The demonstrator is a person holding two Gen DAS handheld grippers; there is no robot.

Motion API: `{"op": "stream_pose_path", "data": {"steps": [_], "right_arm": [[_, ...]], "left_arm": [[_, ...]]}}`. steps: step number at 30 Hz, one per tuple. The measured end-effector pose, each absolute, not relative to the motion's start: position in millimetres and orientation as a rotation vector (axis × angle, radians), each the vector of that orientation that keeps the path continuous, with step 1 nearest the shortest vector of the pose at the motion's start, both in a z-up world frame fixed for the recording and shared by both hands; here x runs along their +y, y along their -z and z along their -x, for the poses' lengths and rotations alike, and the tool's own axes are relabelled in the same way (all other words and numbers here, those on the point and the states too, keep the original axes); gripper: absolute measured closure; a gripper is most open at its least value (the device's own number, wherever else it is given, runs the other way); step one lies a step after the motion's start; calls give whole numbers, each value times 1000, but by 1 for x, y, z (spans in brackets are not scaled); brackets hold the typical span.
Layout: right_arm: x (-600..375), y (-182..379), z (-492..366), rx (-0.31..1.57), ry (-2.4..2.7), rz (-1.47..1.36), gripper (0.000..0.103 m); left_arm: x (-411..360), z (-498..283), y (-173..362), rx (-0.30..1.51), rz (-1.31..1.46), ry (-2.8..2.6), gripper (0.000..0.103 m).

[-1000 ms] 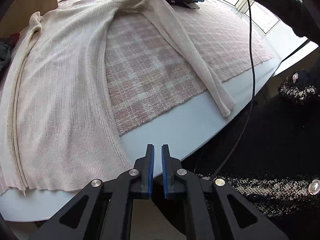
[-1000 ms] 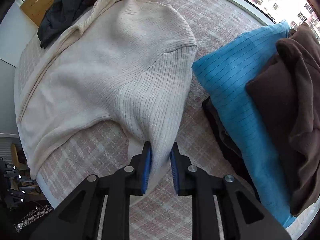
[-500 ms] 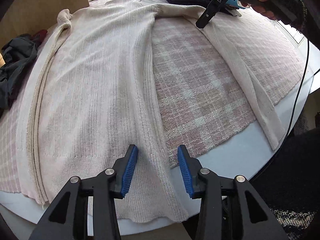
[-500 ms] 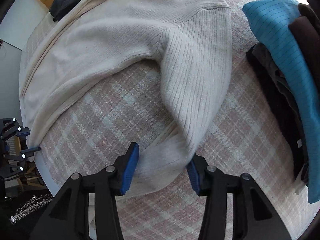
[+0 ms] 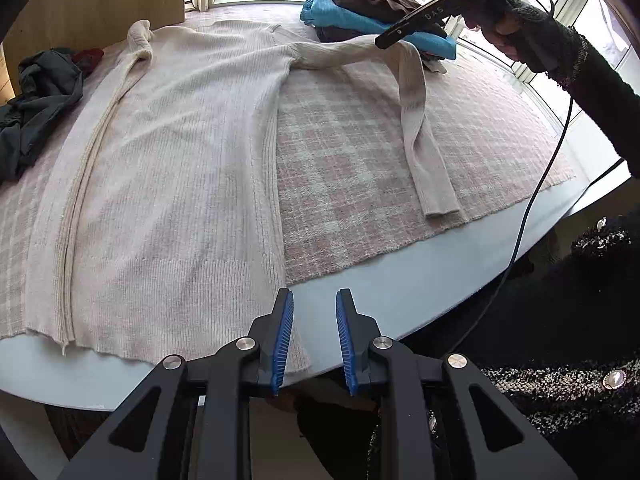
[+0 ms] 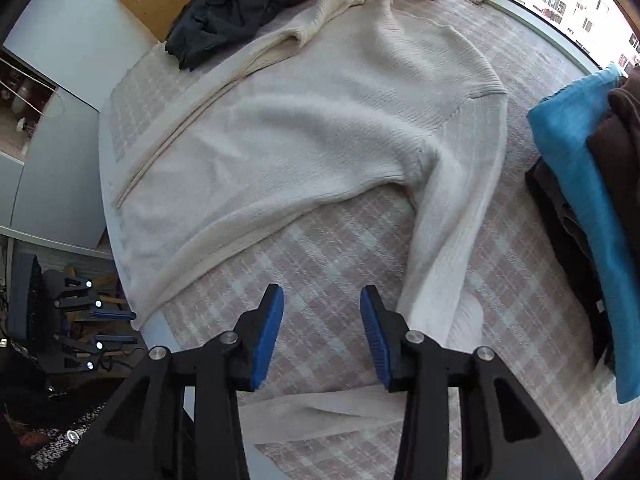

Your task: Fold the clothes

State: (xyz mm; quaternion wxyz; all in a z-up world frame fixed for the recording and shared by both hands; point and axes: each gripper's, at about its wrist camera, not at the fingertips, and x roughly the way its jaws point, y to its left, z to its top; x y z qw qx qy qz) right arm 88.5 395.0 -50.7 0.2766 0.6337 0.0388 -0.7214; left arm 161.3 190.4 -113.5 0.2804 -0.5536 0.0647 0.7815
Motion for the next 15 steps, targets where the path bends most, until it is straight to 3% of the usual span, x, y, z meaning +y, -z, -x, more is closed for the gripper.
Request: {"op": "stream_pose_path", "data": {"steps": [7,11,12,14,15], "right_arm": [[343,129,-38,-102,1882,-1773,63],[320,137,-41,20,1905,-1766,65],[314,136,-44,77,1912,-1758,67],[302,137,-52,206,1917,-1743,88],[299,139,-56,233,1883,-1754,94]], "left_arm": [[205,-154,131,255,1495,-2093,83],[199,-146,139,297,1517,-2134,81],[198,-144,140,295,1516,-2132,81],[196,-142,144,290,1516,-2133,81],[195,-141,146,288,1516,-2134,81]]}}
